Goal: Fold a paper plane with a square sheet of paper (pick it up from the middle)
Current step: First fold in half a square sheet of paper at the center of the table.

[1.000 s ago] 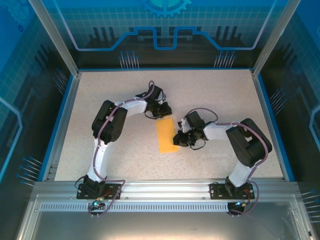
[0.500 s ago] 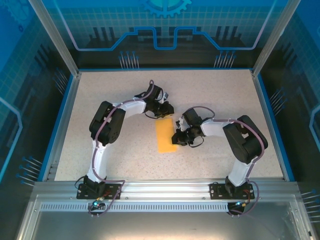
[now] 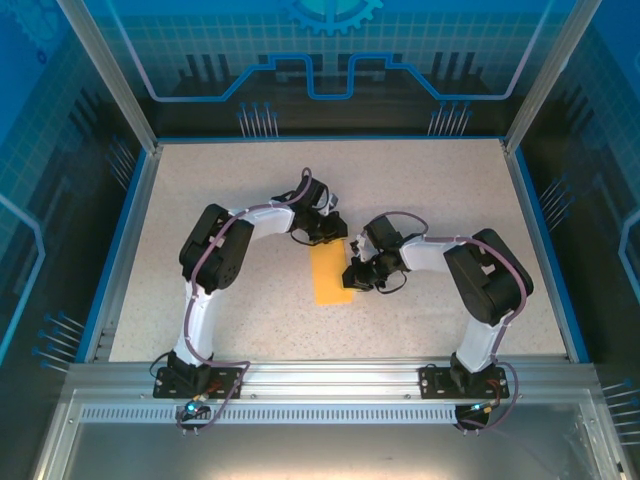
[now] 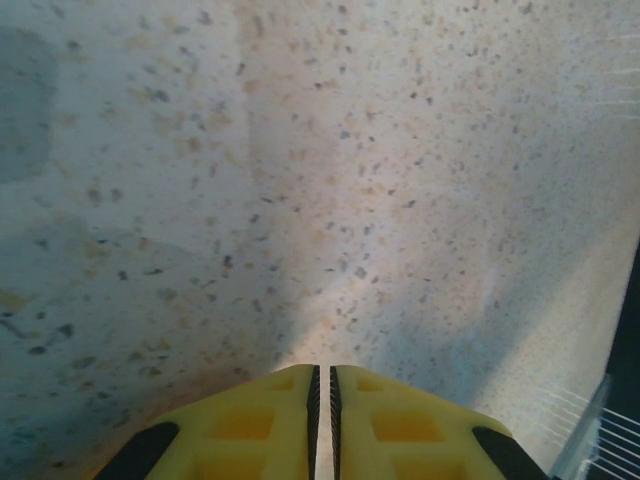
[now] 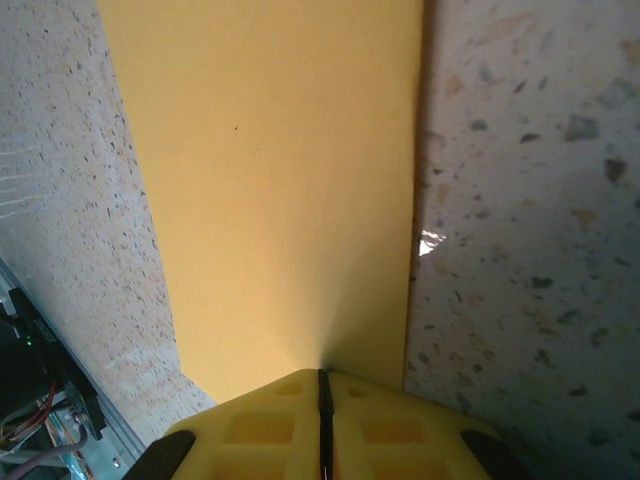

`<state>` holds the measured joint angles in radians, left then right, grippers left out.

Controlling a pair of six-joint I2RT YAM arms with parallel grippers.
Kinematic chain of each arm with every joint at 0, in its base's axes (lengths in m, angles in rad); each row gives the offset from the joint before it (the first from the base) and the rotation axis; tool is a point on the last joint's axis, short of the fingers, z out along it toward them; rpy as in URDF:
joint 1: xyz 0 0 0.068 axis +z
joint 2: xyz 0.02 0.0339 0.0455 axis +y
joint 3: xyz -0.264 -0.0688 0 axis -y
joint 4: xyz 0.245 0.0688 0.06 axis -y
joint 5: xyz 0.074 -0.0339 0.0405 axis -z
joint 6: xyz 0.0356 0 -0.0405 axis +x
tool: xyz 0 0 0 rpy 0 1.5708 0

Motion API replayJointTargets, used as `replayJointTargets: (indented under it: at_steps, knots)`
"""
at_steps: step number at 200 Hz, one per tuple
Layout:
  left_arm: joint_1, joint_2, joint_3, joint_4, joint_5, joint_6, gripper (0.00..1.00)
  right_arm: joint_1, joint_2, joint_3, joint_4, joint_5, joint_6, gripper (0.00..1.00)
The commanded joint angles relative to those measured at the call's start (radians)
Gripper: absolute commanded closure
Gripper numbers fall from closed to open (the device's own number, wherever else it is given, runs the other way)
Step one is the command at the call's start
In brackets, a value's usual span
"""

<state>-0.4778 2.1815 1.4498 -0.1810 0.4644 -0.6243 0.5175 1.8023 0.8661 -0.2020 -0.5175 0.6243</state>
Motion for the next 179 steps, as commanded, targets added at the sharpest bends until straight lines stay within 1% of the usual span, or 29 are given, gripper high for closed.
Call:
replayJointTargets:
  at_steps: [1, 46, 88, 140, 166, 179]
  knots:
    - [0.001, 0.037, -0.01, -0.048, -0.051, 0.045, 0.84, 0.021, 0.05, -0.025, -0.077, 0.076, -0.017, 0.9]
    - [0.004, 0.054, -0.025, -0.043, -0.097, 0.056, 0.86, 0.021, 0.029, -0.058, -0.064, 0.058, -0.017, 0.91]
    - [0.011, 0.075, -0.023, -0.045, -0.121, 0.06, 0.87, 0.038, -0.023, -0.131, -0.054, 0.037, -0.005, 0.9]
    - [0.013, 0.073, -0.019, -0.046, -0.115, 0.061, 0.87, 0.05, -0.118, -0.242, -0.064, 0.022, 0.017, 0.9]
    - [0.012, 0.06, -0.008, -0.044, -0.094, 0.056, 0.86, 0.05, -0.188, -0.23, -0.096, 0.022, 0.007, 0.9]
    - [0.011, 0.046, 0.005, -0.045, -0.075, 0.049, 0.85, 0.049, -0.231, -0.204, -0.129, 0.048, -0.003, 0.9]
